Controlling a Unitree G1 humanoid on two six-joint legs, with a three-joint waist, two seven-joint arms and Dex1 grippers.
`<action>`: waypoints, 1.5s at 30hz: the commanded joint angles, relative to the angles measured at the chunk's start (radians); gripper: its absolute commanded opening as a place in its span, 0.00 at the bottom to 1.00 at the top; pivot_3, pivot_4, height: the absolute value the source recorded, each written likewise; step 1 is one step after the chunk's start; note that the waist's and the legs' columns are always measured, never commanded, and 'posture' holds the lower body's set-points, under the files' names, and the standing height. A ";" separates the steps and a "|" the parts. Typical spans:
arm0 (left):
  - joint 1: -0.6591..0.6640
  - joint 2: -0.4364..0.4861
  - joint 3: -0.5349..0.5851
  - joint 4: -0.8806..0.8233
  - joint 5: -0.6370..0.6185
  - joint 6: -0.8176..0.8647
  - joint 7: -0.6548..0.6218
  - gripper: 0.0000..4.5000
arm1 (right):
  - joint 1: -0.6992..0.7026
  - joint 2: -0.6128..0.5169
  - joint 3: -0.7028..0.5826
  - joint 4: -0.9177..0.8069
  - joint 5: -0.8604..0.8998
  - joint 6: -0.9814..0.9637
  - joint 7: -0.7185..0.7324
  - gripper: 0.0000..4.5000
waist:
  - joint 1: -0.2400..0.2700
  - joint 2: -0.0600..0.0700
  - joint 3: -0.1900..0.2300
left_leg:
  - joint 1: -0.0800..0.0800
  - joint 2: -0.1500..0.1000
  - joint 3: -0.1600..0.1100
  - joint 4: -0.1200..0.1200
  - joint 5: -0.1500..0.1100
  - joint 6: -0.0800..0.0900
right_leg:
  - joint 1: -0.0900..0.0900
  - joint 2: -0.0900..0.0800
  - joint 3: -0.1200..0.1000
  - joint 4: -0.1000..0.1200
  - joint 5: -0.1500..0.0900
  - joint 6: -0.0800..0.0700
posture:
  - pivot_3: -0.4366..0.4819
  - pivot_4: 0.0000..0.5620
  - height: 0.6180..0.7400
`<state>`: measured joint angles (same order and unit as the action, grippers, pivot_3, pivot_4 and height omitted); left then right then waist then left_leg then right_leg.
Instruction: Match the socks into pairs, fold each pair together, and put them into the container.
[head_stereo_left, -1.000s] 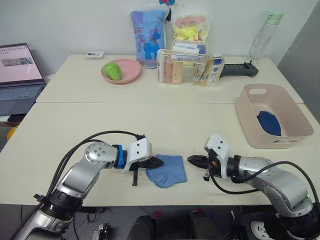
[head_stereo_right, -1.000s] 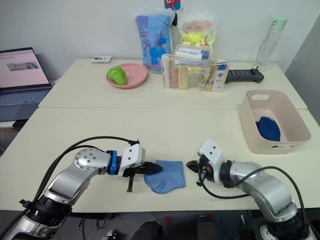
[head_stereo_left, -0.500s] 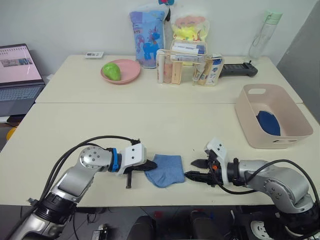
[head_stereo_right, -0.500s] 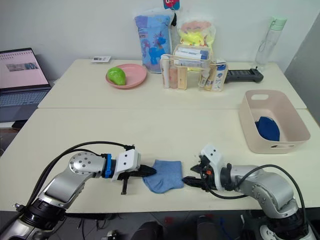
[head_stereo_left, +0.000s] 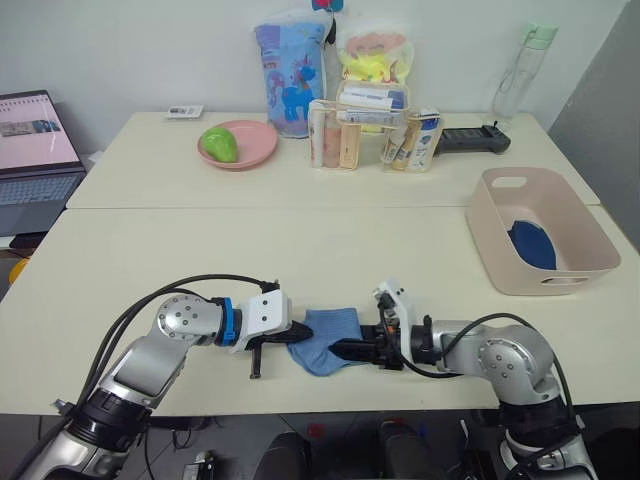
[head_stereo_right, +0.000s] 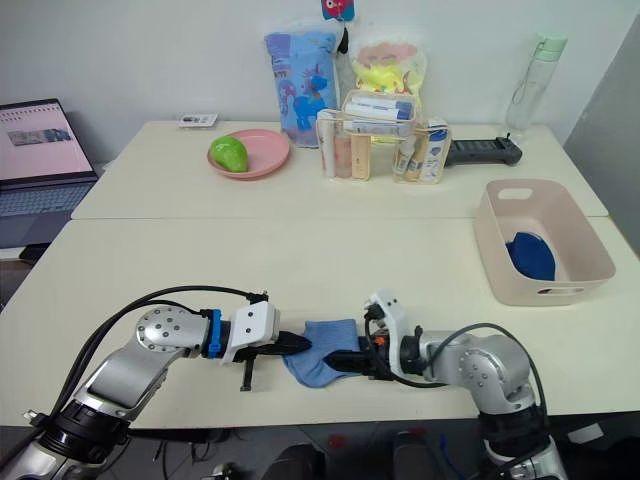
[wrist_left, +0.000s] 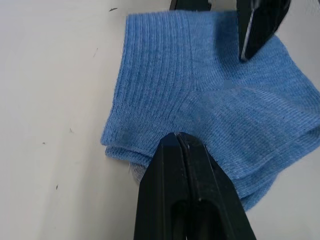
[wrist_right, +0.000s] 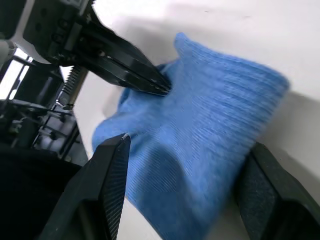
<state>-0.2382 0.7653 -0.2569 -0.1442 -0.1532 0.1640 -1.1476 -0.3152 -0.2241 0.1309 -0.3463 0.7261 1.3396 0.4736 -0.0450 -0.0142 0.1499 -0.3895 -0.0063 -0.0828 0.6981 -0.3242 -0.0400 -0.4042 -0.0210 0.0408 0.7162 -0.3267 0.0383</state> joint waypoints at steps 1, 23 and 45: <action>0.010 0.012 0.002 0.021 0.021 -0.001 0.000 0.00 | -0.031 0.034 0.010 0.041 0.016 0.001 0.005 0.68 | -0.001 0.000 0.000 | 0.000 0.000 0.000 0.000 0.000 0.000 | 0.000 0.000 0.000 0.000 0.000 0.000 | 0.48 0.27 0.69; -0.150 -0.140 0.068 -0.106 -0.193 0.329 0.096 0.04 | -0.008 -0.293 -0.082 -0.346 -0.095 -0.293 0.072 0.00 | 0.009 0.000 0.001 | -0.004 -0.002 -0.003 0.002 0.000 0.000 | -0.001 -0.001 -0.002 -0.001 0.000 0.000 | 0.48 0.27 0.69; -0.502 -0.323 0.084 -0.177 -0.410 0.624 0.209 0.99 | 0.000 -1.014 -0.124 0.286 -1.019 -1.142 0.059 0.00 | 0.011 0.001 0.003 | -0.002 0.000 0.007 0.002 0.002 -0.003 | -0.001 -0.001 0.004 -0.001 0.000 0.000 | 0.48 0.27 0.69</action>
<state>-0.7402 0.4427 -0.1682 -0.2843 -0.5528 0.8008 -0.9433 -0.2976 -1.2428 0.0028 -0.0483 -0.2379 0.2307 0.5727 -0.0342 -0.0136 0.1528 -0.3913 -0.0063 -0.0758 0.6999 -0.3220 -0.0437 -0.4048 -0.0216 0.0447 0.7151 -0.3267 0.0384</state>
